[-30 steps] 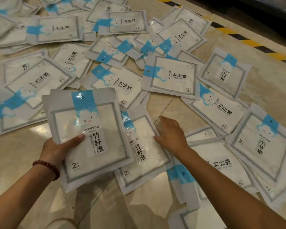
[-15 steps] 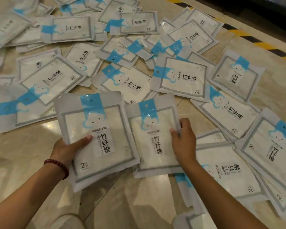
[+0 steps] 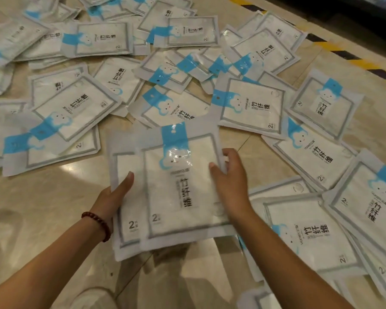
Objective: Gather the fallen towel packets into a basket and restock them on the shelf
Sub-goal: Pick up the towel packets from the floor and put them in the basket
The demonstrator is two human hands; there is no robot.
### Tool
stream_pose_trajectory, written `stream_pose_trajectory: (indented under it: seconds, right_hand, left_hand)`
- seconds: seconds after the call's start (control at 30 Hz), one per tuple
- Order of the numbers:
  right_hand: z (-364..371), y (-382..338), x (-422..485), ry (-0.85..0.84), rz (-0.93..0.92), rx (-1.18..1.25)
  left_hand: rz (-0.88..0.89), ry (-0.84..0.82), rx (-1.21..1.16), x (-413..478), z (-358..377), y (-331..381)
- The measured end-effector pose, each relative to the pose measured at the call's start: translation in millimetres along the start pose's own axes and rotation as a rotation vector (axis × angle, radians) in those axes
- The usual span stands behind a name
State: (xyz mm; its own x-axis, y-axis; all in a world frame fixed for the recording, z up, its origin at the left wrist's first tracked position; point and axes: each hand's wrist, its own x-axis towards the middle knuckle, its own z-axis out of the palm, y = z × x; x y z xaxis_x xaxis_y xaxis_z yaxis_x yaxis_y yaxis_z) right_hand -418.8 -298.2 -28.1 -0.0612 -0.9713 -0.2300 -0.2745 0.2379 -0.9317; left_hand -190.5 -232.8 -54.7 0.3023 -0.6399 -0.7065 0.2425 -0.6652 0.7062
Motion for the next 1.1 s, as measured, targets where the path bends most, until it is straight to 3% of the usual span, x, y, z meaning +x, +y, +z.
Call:
stream_pose_trajectory:
  seconds: [0.13, 0.27, 0.43, 0.6, 0.73, 0.87, 0.93, 1.1]
  right_hand:
    - [44, 9, -28, -0.273, -0.050, -0.087]
    - [56, 20, -26, -0.412, -0.149, -0.204]
    - [36, 56, -9, -0.629, -0.327, -0.967]
    - [39, 56, -39, -0.515, -0.534, -1.277]
    - [36, 52, -25, -0.547, -0.395, -1.188]
    - [32, 59, -5, -0.360, -0.324, -1.231]
    - [36, 59, 0, -0.391, -0.237, -1.262]
    - [44, 58, 10, -0.396, -0.236, -1.299]
  left_hand:
    - [0.006, -0.058, -0.058, -4, -10, 1]
    - [0.055, 0.072, -0.059, -6, -35, 1]
    - [0.144, 0.326, -0.160, -2, -72, 11]
    - [0.177, 0.419, -0.154, -2, -93, 18]
    - [0.182, 0.419, -0.150, 1, -94, 19]
    - [0.179, 0.363, -0.157, 5, -85, 18]
    - [0.183, 0.322, -0.155, 7, -82, 18]
    - [0.202, 0.266, -0.132, 9, -80, 18]
